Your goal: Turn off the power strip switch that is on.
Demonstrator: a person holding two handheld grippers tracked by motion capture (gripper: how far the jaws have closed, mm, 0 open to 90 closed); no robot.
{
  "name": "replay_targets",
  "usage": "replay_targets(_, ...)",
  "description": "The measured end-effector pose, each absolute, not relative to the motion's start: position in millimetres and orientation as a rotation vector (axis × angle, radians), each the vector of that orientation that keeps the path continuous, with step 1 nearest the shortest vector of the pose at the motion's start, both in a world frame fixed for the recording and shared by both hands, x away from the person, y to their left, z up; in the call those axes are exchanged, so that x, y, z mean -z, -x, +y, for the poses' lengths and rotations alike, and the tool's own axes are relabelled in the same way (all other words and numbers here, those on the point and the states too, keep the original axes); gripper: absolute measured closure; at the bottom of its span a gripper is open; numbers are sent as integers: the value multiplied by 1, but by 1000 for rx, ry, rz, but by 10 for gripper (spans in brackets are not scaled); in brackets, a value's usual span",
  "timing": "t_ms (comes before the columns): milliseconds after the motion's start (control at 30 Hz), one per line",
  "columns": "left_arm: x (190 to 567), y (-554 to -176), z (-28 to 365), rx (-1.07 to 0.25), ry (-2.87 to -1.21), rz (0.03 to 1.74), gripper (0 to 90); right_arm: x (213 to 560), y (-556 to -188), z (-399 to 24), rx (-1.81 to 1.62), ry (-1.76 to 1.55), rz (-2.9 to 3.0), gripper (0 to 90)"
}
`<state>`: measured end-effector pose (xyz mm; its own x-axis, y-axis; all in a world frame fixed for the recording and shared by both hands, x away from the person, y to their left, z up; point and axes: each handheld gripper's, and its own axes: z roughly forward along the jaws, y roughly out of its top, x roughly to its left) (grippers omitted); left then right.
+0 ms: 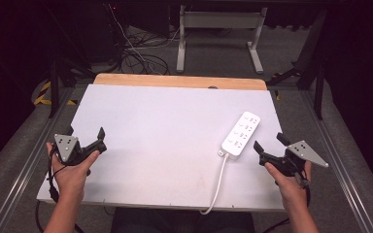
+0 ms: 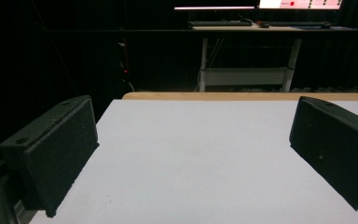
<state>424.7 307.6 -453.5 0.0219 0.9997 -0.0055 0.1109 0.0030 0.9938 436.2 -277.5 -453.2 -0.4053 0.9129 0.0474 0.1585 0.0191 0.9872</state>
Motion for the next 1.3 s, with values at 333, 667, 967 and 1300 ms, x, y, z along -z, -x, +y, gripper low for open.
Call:
replay_targets(333, 455, -427, 309, -1144, -1311, 1279, 16, 454, -438, -276, -1457, -1105, 1646, 80)
replay_targets(667, 454, -424, 312, -1145, -1292, 1283, 19, 453, -437, -275, -1468, -1117, 1641, 139)
replay_targets(967, 455, -425, 310, -1147, -1308, 1279, 21, 452, -439, -274, -1484, -1121, 1681, 556)
replay_targets(1300, 455, -424, 311, -1154, -1316, 1276, 28, 442, -434, -272, -1513, -1114, 1762, 900)
